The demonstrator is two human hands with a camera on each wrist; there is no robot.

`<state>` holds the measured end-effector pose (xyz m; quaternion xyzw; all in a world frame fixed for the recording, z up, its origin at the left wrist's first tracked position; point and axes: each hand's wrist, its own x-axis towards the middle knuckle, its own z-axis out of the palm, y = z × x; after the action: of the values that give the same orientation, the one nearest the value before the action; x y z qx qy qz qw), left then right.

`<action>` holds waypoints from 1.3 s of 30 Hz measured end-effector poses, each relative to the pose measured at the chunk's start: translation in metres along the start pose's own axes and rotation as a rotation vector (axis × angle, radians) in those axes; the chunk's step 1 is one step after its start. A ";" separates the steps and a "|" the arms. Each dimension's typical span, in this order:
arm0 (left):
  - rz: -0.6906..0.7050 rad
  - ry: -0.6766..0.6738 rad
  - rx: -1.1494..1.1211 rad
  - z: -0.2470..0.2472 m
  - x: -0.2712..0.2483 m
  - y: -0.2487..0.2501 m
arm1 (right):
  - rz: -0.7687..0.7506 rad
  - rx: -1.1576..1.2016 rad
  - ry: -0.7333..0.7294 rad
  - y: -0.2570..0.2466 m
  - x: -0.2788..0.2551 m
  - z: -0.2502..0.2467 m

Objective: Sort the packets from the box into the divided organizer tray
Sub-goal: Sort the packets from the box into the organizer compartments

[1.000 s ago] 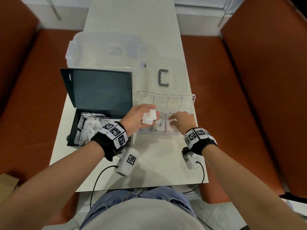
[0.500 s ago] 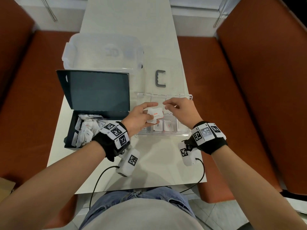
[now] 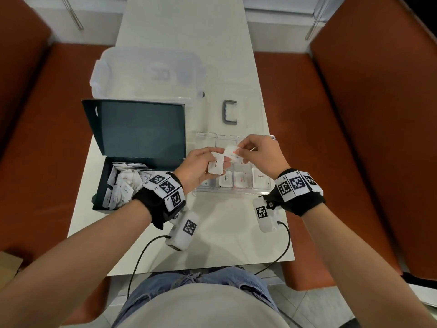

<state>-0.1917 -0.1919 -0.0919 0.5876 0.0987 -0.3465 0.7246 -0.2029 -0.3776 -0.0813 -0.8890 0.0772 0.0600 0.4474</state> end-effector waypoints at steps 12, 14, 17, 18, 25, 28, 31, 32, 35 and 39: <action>0.082 0.037 0.153 0.012 0.009 0.000 | 0.118 -0.169 0.032 0.033 0.003 -0.006; 0.079 0.044 0.156 0.012 0.010 0.000 | 0.163 -0.182 -0.001 0.039 0.005 -0.002; 0.074 0.056 0.157 0.011 0.010 -0.001 | 0.204 -0.177 -0.021 0.048 0.008 0.004; 0.074 0.059 0.157 0.010 0.010 -0.002 | 0.198 -0.186 0.009 0.050 0.010 0.006; 0.078 0.074 0.163 0.003 0.010 -0.004 | 0.050 -0.274 0.087 0.058 0.013 0.027; 0.075 0.078 0.155 0.000 0.009 -0.004 | 0.024 -0.320 0.092 0.060 0.013 0.035; 0.074 0.081 0.160 -0.003 0.008 -0.005 | -0.017 -0.364 0.108 0.063 0.009 0.040; 0.075 0.081 0.165 -0.004 0.007 -0.005 | -0.020 -0.394 0.097 0.063 0.008 0.041; 0.070 0.081 0.161 -0.005 0.007 -0.006 | 0.004 -0.474 0.056 0.061 0.008 0.041; 0.062 0.077 0.143 -0.006 0.006 -0.006 | 0.043 -0.563 -0.013 0.057 0.011 0.038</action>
<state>-0.1895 -0.1890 -0.1021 0.6536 0.0832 -0.3073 0.6866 -0.2047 -0.3811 -0.1506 -0.9760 0.0736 0.0941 0.1820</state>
